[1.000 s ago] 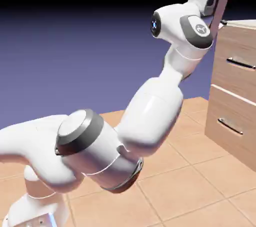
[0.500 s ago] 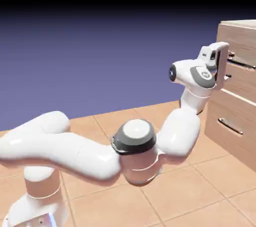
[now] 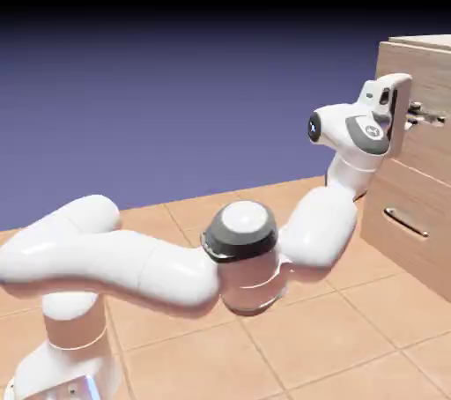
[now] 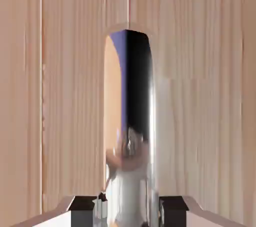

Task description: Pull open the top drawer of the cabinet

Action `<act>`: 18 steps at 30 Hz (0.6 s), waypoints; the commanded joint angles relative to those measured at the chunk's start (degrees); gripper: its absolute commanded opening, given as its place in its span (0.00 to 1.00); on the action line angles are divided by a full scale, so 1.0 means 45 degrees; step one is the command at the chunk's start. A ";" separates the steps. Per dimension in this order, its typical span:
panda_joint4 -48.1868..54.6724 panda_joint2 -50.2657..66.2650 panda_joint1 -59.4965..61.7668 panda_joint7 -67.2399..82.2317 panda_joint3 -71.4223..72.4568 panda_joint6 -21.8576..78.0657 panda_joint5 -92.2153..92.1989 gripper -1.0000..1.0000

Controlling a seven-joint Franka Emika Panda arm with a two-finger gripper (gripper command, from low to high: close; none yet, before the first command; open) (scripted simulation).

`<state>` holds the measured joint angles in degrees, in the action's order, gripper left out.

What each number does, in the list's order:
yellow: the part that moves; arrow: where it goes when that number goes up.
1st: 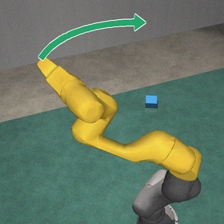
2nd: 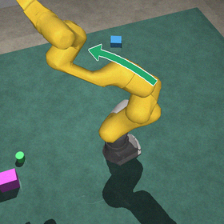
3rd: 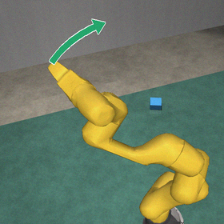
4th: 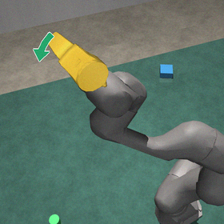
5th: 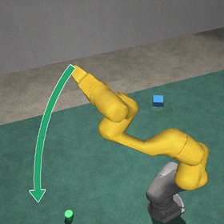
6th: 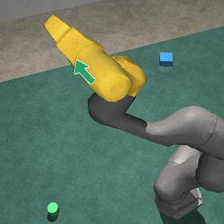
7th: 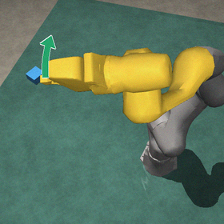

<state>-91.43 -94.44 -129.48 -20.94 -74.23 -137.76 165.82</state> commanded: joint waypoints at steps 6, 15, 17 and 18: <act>-0.2768 -0.0306 0.1559 -0.0246 0.0015 0.1182 0.0041 0.00; -0.6920 -0.0921 0.3928 -0.0349 0.0134 0.2940 -0.0108 0.00; -0.7842 -0.1006 0.4491 -0.0411 0.0153 0.3304 -0.0196 0.00; -0.8304 -0.1049 0.4775 -0.0441 0.0167 0.3483 -0.0246 0.00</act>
<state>-128.79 -99.16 -107.99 -22.82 -73.48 -122.06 164.49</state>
